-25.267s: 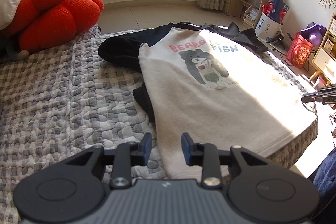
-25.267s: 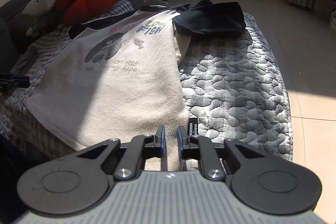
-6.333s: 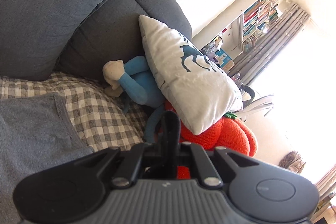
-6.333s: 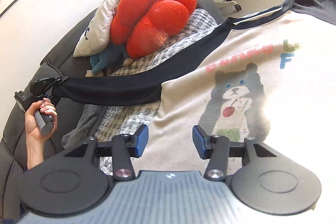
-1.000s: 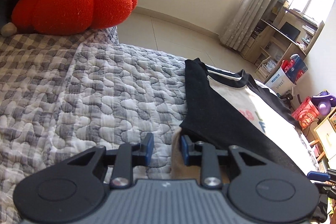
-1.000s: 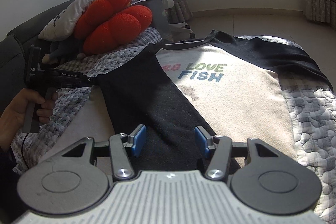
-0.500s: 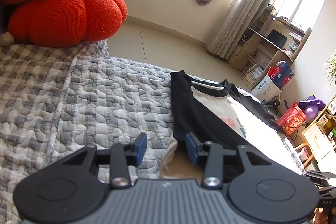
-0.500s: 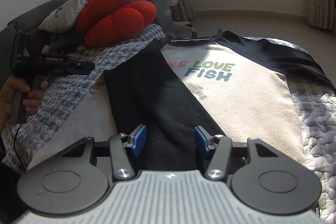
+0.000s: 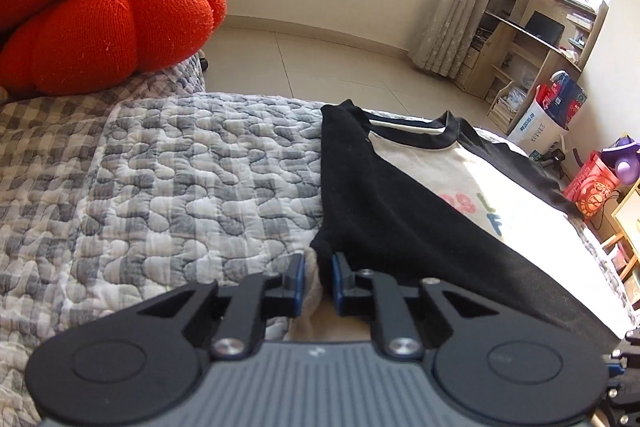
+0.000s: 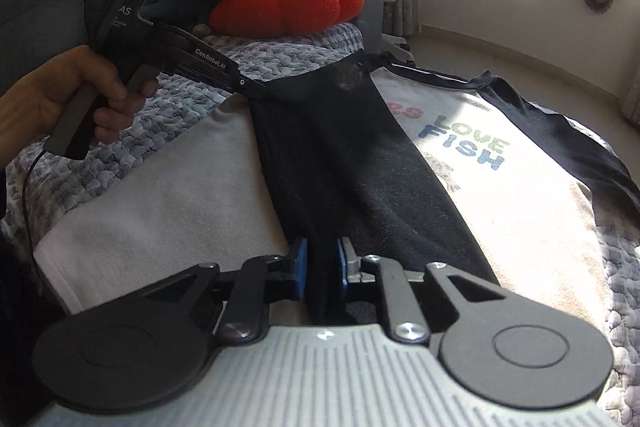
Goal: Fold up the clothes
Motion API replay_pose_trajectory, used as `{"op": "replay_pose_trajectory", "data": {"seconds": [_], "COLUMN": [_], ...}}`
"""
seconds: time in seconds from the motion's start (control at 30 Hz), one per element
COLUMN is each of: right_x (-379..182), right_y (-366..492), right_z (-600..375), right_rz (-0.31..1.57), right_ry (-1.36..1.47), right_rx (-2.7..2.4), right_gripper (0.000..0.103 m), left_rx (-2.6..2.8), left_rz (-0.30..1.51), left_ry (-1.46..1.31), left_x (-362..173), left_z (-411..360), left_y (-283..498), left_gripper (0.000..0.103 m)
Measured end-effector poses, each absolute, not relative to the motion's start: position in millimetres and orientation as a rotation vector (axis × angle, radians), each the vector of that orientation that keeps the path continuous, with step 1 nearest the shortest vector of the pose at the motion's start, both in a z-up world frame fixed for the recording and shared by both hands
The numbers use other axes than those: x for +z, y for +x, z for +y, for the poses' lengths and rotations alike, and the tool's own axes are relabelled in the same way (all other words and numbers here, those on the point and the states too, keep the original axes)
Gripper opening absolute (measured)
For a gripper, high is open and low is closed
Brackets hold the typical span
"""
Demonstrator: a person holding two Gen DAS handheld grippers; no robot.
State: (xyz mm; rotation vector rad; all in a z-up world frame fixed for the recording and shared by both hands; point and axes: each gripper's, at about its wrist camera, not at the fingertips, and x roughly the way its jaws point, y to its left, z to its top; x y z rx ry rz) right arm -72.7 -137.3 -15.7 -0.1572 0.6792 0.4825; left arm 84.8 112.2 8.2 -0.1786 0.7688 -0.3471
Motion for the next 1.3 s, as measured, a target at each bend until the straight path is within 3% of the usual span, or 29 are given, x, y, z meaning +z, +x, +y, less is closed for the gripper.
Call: {"op": "replay_pose_trajectory", "data": {"seconds": [0.03,0.13,0.33,0.37,0.4,0.43,0.47,0.53,0.7,0.73,0.8,0.83,0.87,0.9,1.13,1.23,1.3], "right_x": [-13,-2,-19,-16,-12,-8,-4,4,9,7,0,-4,-10,-13,20,9,-4], "right_y": [-73,-75,-73,-73,-71,-69,-66,-61,-57,-60,-68,-71,-71,-72,-93,-83,-70], "right_z": [-137,-136,-119,-120,-124,-130,-136,-150,-224,-236,-246,-251,-253,-253,-249,-249,-249], "right_rz": [0.667,0.622,0.684,0.678,0.678,0.669,0.654,0.633,0.686,0.706,0.752,0.777,0.803,0.812,0.654,0.7,0.755], "right_ry": [-0.144,-0.097,-0.146,-0.141,-0.122,-0.093,-0.067,-0.06,0.119,0.151,0.12,0.105,0.091,0.076,0.048,0.025,0.01], "right_rx": [0.489,0.508,0.509,0.518,0.525,0.523,0.505,0.443,0.335,0.346,0.327,0.314,0.287,0.274,0.252,0.21,0.158], "right_gripper": [0.006,0.003,0.005,0.016,0.018,0.028,0.054,0.075,0.075,0.075,0.063,0.042,0.01,0.006,0.0,0.0,0.009], "left_rx": [-0.345,-0.349,-0.35,-0.35,-0.348,-0.347,-0.346,-0.346,-0.346,-0.345,-0.343,-0.341,-0.338,-0.335,-0.304,-0.302,-0.306], "left_rz": [0.772,0.786,0.82,0.824,0.825,0.827,0.828,0.829,0.843,0.846,0.852,0.855,0.858,0.86,0.863,0.862,0.848], "left_ry": [-0.212,-0.317,-0.424,-0.437,-0.437,-0.438,-0.441,-0.452,-0.5,-0.51,-0.535,-0.546,-0.552,-0.559,-0.619,-0.625,-0.568], "left_x": [8,5,-8,-10,-10,-10,-10,-10,-14,-14,-15,-16,-16,-17,-18,-19,-15], "left_z": [118,134,144,145,145,145,145,146,151,152,154,155,156,156,163,165,158], "left_y": [86,89,95,95,95,95,95,96,99,100,102,102,103,103,99,100,98], "left_gripper": [0.012,0.012,0.011,0.011,0.011,0.011,0.011,0.011,0.012,0.012,0.012,0.011,0.011,0.012,0.011,0.011,0.011]}}
